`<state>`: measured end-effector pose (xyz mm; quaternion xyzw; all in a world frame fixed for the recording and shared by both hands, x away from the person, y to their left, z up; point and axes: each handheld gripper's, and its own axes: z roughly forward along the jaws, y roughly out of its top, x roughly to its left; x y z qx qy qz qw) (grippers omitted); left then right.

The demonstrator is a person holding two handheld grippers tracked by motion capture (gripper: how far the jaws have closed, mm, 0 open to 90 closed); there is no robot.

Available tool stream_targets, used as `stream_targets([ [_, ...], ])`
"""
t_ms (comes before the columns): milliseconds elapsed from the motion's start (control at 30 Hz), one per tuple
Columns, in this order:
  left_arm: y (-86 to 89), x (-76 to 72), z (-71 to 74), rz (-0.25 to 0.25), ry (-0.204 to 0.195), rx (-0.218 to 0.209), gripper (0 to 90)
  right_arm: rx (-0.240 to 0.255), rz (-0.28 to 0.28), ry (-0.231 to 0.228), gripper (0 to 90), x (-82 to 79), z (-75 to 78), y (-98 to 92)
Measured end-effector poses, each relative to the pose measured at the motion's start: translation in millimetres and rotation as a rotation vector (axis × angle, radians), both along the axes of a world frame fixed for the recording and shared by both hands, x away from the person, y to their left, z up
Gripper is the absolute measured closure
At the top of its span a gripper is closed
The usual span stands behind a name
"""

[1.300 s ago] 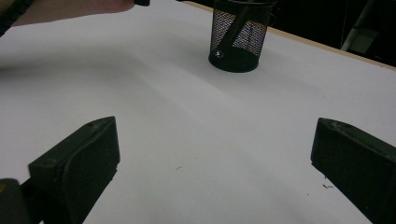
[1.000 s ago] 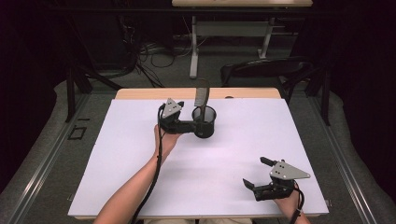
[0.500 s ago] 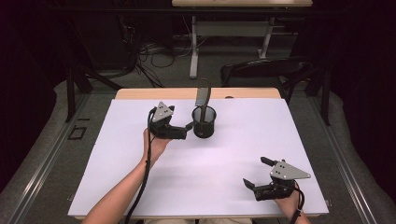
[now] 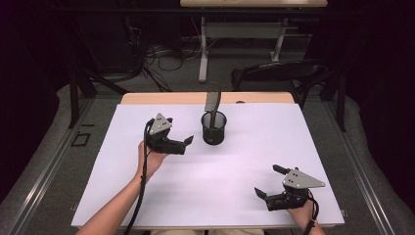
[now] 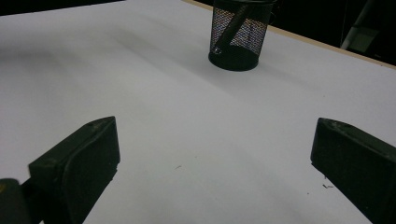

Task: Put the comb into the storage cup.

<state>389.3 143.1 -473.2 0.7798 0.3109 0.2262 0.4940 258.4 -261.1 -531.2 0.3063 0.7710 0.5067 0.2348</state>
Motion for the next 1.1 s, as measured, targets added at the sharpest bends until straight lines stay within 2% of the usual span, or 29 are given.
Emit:
stream_targets([
  [267,11.9,-14.7,-0.7,0.022,0.013,0.037,0.1,-0.005,0.000,0.007,0.9,-0.7,0.2,0.5],
  [367,17.6,-20.3,-0.5,0.028,0.020,0.032,0.1,-0.005,0.000,0.003,0.9,-1.2,0.6,0.5],
  [500,25.5,-28.7,-1.5,0.038,0.021,0.048,0.1,-0.004,0.000,0.001,0.9,-1.7,0.6,0.5],
  [700,37.8,-41.8,-6.4,0.045,0.044,0.040,0.1,-0.005,0.000,0.004,0.9,-2.1,0.9,0.9],
  [1100,51.4,-61.1,-22.2,0.037,0.083,0.068,0.1,-0.012,0.001,0.005,0.9,-2.5,0.8,1.6],
])
